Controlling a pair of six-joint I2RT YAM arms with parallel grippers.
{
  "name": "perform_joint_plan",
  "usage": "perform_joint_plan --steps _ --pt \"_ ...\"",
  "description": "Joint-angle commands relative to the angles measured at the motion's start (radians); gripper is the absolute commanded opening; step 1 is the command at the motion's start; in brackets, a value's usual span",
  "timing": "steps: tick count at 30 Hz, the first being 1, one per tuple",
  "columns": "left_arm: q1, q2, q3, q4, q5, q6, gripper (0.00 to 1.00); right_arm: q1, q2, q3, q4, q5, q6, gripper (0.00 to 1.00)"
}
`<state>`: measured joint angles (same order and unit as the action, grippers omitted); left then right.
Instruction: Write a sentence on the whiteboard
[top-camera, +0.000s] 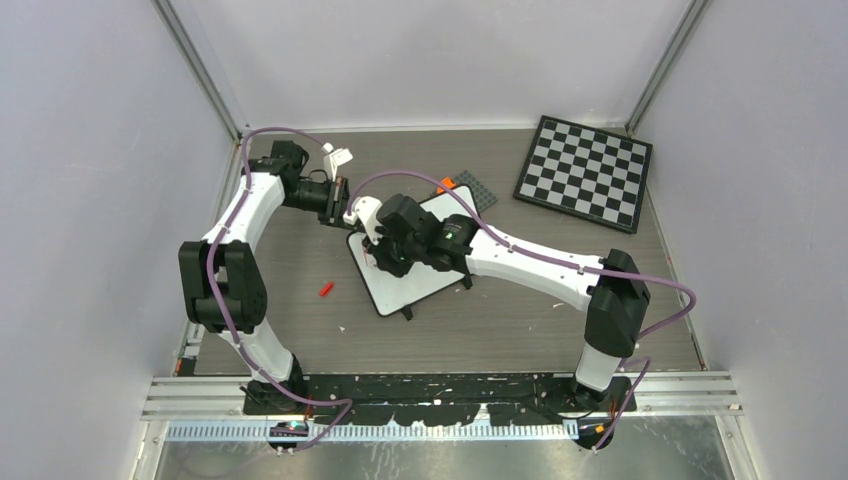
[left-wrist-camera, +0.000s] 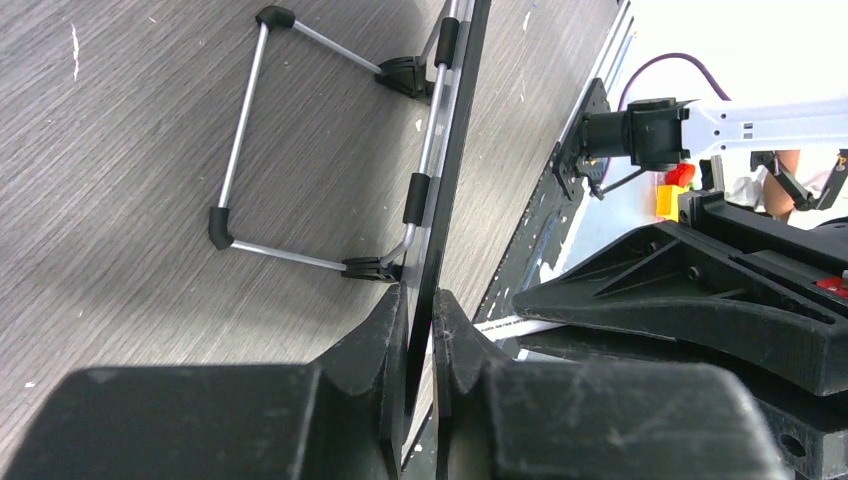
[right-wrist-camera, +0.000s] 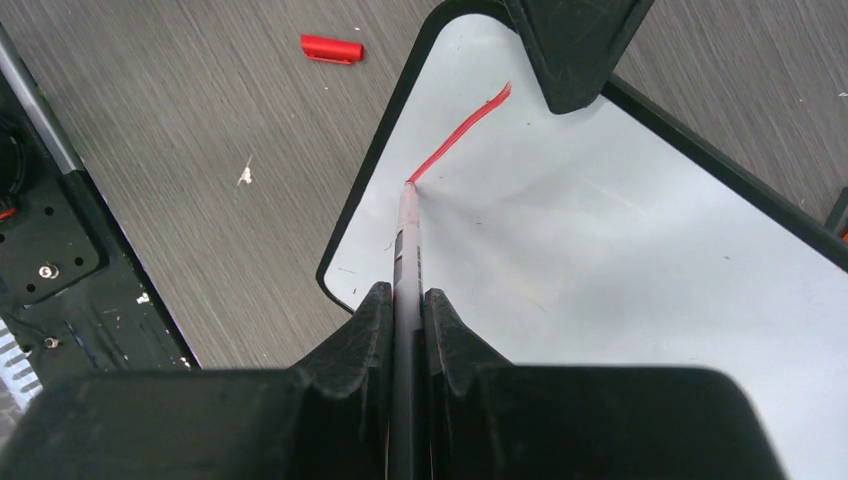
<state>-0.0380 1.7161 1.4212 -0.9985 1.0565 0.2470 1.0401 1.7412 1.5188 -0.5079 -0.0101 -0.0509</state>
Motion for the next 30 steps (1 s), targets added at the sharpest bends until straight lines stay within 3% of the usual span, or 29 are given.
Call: perform_joint_plan --steps 1,30 --pt "0.003 -0.008 0.031 -0.006 -0.023 -0.005 0.0 -0.008 -0.034 0.009 0.039 0.05 -0.01 0.0" --pt "0.003 -0.01 0.036 -0.015 -0.02 0.002 0.0 -0.039 -0.103 0.061 -0.031 0.032 -0.021 0.0"
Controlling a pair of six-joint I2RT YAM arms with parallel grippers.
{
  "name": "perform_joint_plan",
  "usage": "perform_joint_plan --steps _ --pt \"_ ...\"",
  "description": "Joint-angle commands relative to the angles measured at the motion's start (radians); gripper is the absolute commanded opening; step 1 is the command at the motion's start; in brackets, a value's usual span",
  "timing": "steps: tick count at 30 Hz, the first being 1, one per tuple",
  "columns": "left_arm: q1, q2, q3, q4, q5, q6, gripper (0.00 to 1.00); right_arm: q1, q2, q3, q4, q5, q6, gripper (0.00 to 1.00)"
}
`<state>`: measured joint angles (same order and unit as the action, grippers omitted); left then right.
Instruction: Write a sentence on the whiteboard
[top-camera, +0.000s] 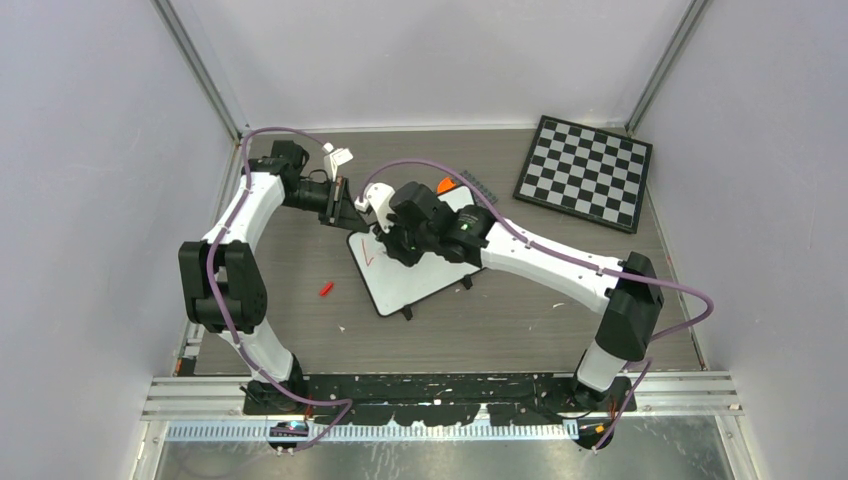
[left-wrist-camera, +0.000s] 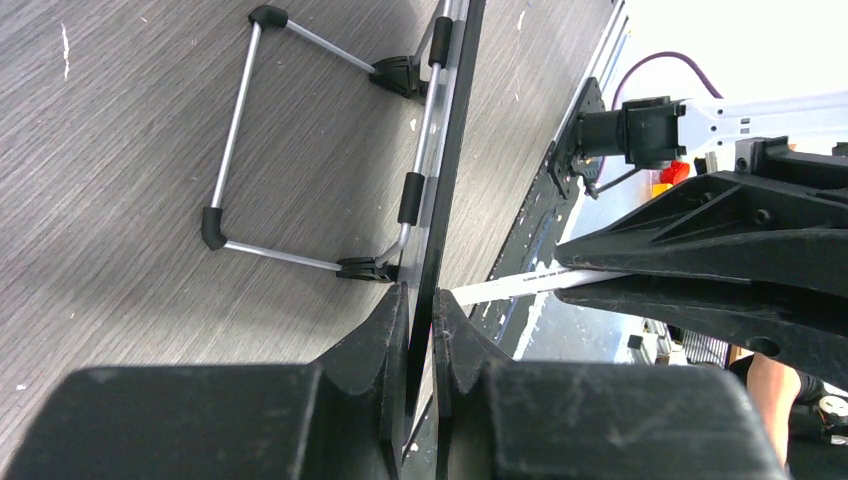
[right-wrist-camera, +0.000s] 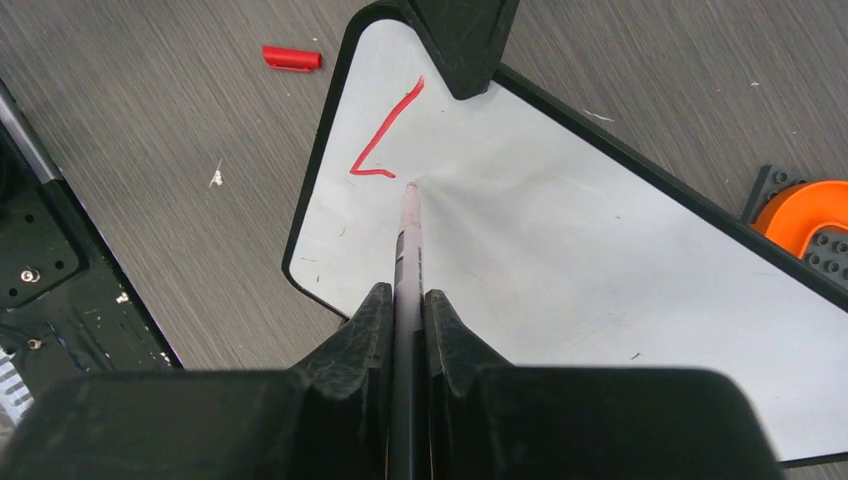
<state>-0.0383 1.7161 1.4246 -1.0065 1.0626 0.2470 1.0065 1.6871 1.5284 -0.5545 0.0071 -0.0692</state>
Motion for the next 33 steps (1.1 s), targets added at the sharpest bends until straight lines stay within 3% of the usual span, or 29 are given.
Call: perform_joint_plan --steps 1,18,33 --pt "0.002 -0.01 0.033 -0.006 -0.025 0.002 0.0 -0.005 -0.045 0.056 0.018 0.015 -0.002 0.0" --pt "0.004 -0.012 0.028 -0.006 -0.028 0.006 0.0 -0.003 0.038 0.084 0.044 0.023 0.0 0.0" --pt "0.003 -0.006 0.033 -0.012 -0.033 0.014 0.0 0.004 0.001 -0.018 0.054 0.019 -0.018 0.0"
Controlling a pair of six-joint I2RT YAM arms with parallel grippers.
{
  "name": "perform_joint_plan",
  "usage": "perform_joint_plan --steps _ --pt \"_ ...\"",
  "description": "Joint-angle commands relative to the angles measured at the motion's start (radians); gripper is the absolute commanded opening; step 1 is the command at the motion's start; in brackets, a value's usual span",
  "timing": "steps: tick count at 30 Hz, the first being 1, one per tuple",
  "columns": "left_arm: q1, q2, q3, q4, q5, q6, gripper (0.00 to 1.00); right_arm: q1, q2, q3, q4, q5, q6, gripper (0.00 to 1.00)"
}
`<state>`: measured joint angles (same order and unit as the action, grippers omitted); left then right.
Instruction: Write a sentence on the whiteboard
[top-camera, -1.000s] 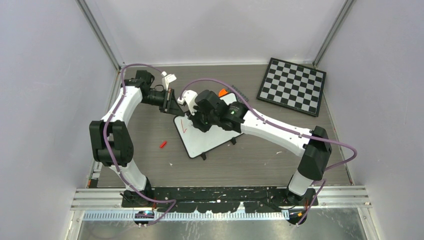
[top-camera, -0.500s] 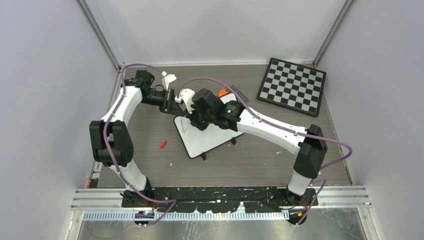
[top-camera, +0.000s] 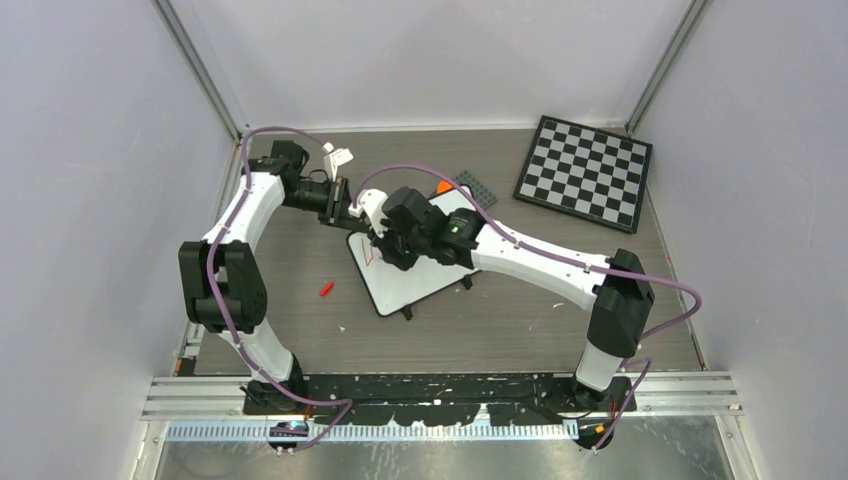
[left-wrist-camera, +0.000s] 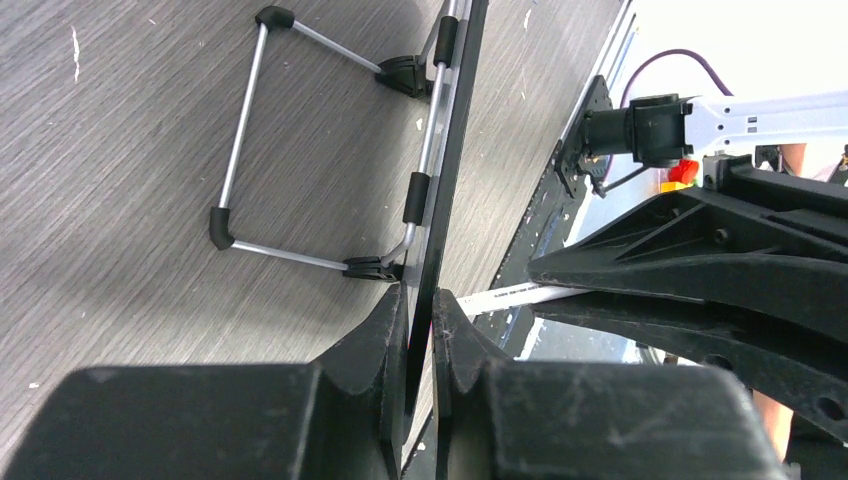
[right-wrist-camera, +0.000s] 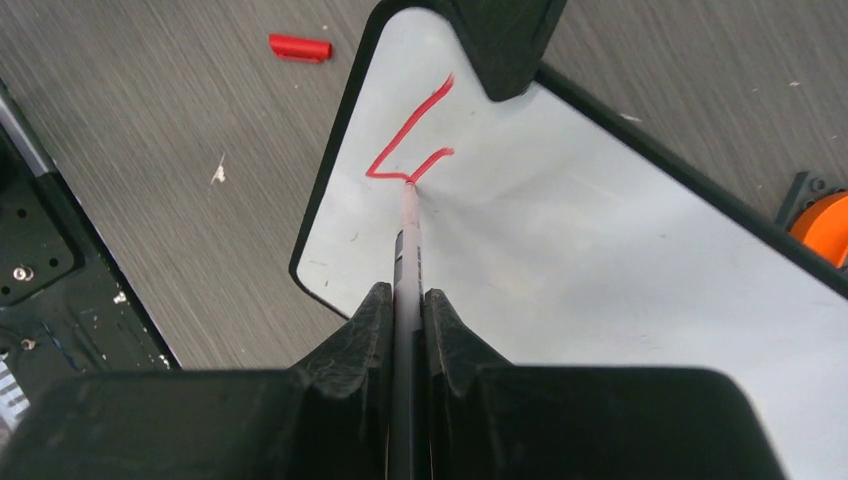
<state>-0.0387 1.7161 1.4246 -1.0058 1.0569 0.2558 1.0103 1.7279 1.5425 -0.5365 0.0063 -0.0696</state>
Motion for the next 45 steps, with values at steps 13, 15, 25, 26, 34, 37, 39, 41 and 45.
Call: perform_joint_plan --steps 13,15,25,26,34,37,39,41,45 --pt "0.004 -0.007 0.038 -0.012 -0.027 -0.001 0.0 -0.023 -0.048 0.023 0.022 0.088 -0.046 0.0" --pt "0.004 -0.006 0.04 -0.013 -0.026 -0.001 0.0 -0.024 -0.039 0.041 0.02 0.089 -0.048 0.0" --pt "0.004 -0.002 0.037 -0.013 -0.028 0.003 0.0 -0.02 0.008 0.098 0.01 0.048 -0.029 0.0" --pt "0.004 -0.001 0.037 -0.013 -0.028 0.004 0.0 -0.018 0.009 0.098 0.006 0.04 -0.027 0.0" --pt "0.004 0.003 0.036 -0.014 -0.028 0.005 0.0 -0.002 0.001 0.066 0.003 0.023 -0.035 0.0" --pt "0.004 0.002 0.038 -0.014 -0.029 0.004 0.0 -0.004 -0.015 0.058 0.001 0.025 -0.038 0.0" --pt "0.005 0.002 0.037 -0.014 -0.029 0.004 0.0 -0.007 -0.03 0.058 -0.002 0.026 -0.038 0.0" --pt "0.003 0.002 0.037 -0.013 -0.028 0.003 0.0 -0.01 -0.044 0.067 -0.014 0.035 -0.037 0.0" --pt "0.004 0.001 0.037 -0.012 -0.026 -0.001 0.0 -0.01 -0.071 0.055 -0.022 0.044 -0.044 0.0"
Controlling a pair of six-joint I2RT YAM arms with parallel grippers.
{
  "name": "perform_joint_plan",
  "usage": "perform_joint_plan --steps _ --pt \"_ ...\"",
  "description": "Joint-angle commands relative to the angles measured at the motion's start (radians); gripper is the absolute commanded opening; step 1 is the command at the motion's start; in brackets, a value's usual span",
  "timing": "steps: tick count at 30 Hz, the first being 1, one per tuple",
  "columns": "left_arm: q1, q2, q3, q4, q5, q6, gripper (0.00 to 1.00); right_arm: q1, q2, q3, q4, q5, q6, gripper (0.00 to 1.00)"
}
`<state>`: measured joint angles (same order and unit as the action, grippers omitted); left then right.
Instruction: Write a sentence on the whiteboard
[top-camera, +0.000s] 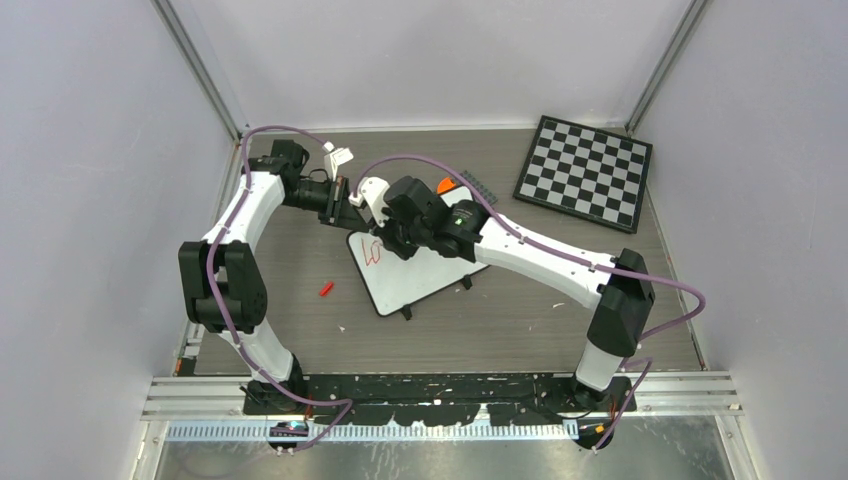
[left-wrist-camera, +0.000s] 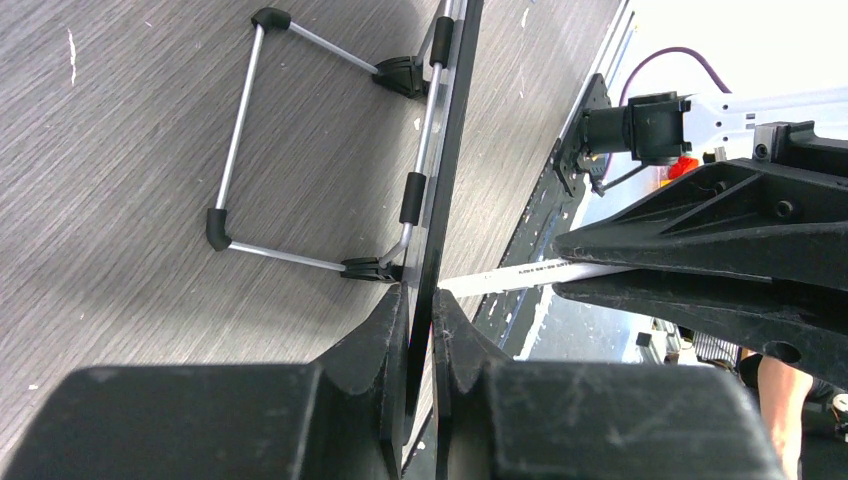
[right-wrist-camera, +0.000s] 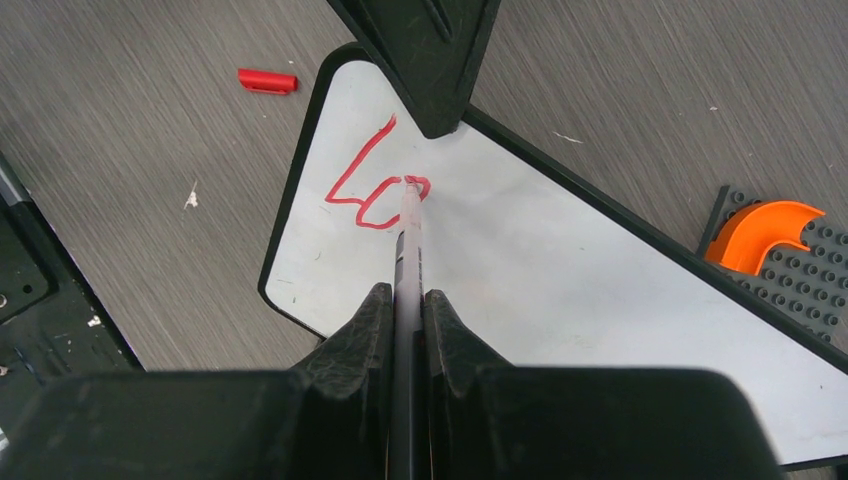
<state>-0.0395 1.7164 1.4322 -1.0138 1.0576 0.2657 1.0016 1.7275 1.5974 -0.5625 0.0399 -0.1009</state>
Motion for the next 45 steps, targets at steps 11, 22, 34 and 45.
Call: perform_joint_plan --steps 11,22,34,45 --pt "0.004 -0.001 0.03 0.0 -0.031 -0.014 0.0 -0.018 -0.048 -0.019 0.03 0.03 -0.014 0.0" --pt "0.004 0.003 0.03 0.003 -0.031 -0.014 0.0 -0.035 -0.064 -0.071 0.029 0.022 -0.011 0.0" --pt "0.004 -0.001 0.024 0.006 -0.035 -0.016 0.0 -0.035 -0.08 -0.12 0.036 0.012 -0.001 0.0" --pt "0.005 -0.001 0.026 0.006 -0.037 -0.019 0.0 -0.067 -0.054 -0.02 0.031 0.032 -0.02 0.0"
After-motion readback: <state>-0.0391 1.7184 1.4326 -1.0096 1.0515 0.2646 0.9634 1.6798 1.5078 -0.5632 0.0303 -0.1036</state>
